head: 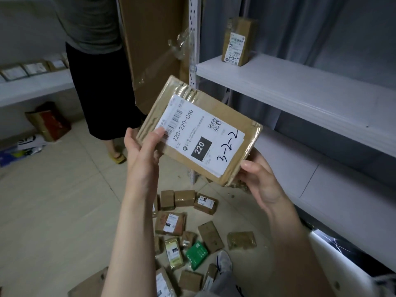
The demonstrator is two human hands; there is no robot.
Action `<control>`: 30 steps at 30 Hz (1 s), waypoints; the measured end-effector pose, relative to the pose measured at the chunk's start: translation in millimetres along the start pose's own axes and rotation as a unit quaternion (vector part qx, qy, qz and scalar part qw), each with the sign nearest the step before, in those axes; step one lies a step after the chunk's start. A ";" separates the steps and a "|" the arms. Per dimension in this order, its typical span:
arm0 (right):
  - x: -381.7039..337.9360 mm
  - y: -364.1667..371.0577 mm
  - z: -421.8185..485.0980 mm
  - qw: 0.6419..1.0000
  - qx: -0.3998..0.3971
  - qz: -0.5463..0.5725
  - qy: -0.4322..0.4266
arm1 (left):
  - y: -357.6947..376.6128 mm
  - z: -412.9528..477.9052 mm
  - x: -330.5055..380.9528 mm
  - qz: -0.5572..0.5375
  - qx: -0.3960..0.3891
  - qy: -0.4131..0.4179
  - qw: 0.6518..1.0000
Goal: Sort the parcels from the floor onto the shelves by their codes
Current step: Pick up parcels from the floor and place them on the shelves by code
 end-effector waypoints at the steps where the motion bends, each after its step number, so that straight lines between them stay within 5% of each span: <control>1: 2.3 0.6 -0.1 1.000 0.004 -0.002 -0.002 | 1.4 -0.4 1.2 -0.003 0.001 0.007 1.000; 9: 28.5 30.3 -1.4 0.993 0.072 0.094 0.027 | 14.4 -7.2 -0.9 0.052 -0.027 0.025 0.998; 15: 33.0 36.7 -1.1 0.984 0.110 0.139 0.010 | 20.6 -9.4 -21.0 0.107 -0.097 -0.056 0.988; 23: 33.4 37.6 -0.6 0.990 0.073 0.119 0.034 | 17.1 -18.1 -25.3 0.137 -0.113 -0.077 0.981; 30: 17.8 15.3 0.9 0.987 0.144 0.073 0.027 | 0.4 -16.1 -23.1 0.173 -0.131 -0.083 0.973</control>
Point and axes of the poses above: each hand's wrist, its own z-axis towards the middle knuckle, its own y-axis out of the palm, x = y × z, the point moved 6 cm from there along z, towards the middle knuckle, and after that the axes turned 3 degrees about z, right-handed, at the moved point
